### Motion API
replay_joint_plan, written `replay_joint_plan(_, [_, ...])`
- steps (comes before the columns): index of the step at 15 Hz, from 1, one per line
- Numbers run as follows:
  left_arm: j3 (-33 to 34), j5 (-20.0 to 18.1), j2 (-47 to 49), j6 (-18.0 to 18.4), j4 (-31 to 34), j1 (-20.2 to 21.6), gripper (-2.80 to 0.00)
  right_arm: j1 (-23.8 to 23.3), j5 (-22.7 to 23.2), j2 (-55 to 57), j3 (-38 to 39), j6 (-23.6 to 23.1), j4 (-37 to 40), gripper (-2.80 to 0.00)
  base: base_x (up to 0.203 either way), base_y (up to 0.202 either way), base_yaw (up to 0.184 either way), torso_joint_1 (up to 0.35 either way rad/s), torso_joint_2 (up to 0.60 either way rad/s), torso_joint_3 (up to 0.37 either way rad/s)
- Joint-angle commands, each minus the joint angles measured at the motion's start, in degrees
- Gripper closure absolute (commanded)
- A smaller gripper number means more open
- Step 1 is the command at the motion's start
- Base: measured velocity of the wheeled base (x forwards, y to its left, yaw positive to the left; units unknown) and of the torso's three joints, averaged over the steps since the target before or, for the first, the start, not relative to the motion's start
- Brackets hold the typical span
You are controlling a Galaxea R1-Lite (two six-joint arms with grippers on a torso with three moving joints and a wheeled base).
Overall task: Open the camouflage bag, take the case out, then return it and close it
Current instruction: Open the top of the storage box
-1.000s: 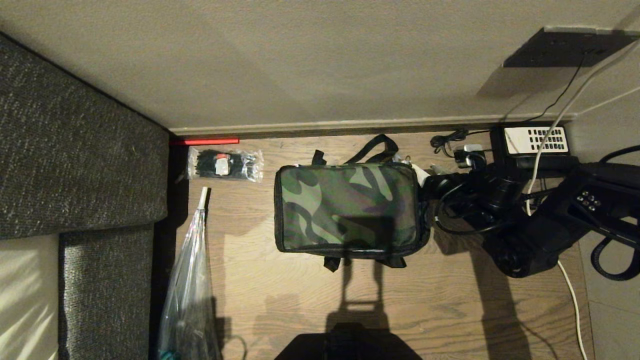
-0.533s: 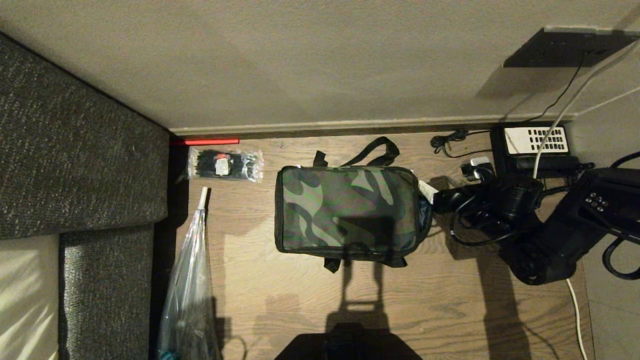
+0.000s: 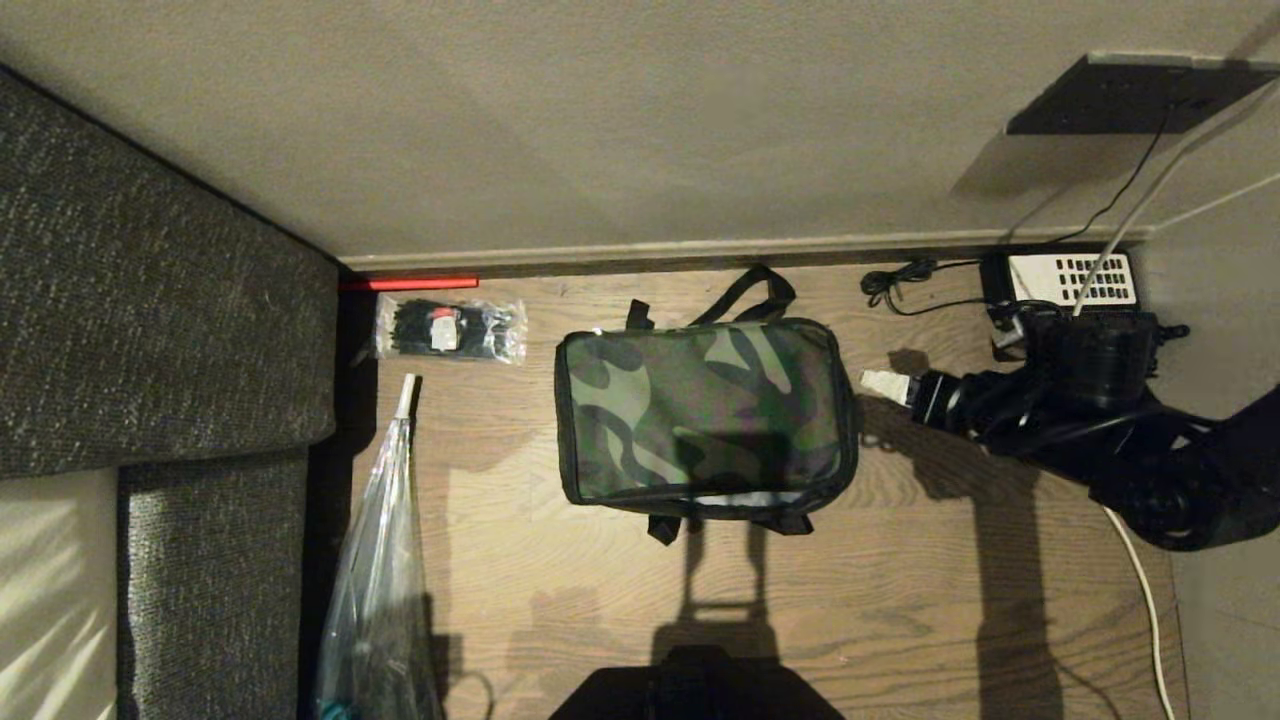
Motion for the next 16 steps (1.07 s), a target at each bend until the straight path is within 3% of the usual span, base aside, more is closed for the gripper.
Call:
replay_joint_plan(1, [0.2, 0.0, 0.0, 0.0, 0.0, 0.0, 0.00, 4.4, 1.0, -7.9, 4.6, 3.3, 12.3, -2.80, 0.000, 0.000, 0.000, 0.000, 0.00, 0.000])
replay_joint_plan(6, [0.2, 0.1, 0.0, 0.0, 0.0, 0.0, 0.00, 7.9, 1.0, -3.8, 4.8, 4.2, 12.8, -2.80, 0.000, 0.000, 0.000, 0.000, 0.00, 0.000])
replay_joint_plan(13, [0.2, 0.0, 0.0, 0.0, 0.0, 0.0, 0.00, 14.0, 0.7, 2.7, -4.9, 9.6, 11.9, -2.80, 0.000, 0.000, 0.000, 0.000, 0.00, 0.000])
replay_joint_plan(16, [0.2, 0.0, 0.0, -0.1, 0.0, 0.0, 0.00, 16.2, -2.3, 6.0, -9.4, 11.2, 11.6, -2.80, 0.000, 0.000, 0.000, 0.000, 0.00, 0.000])
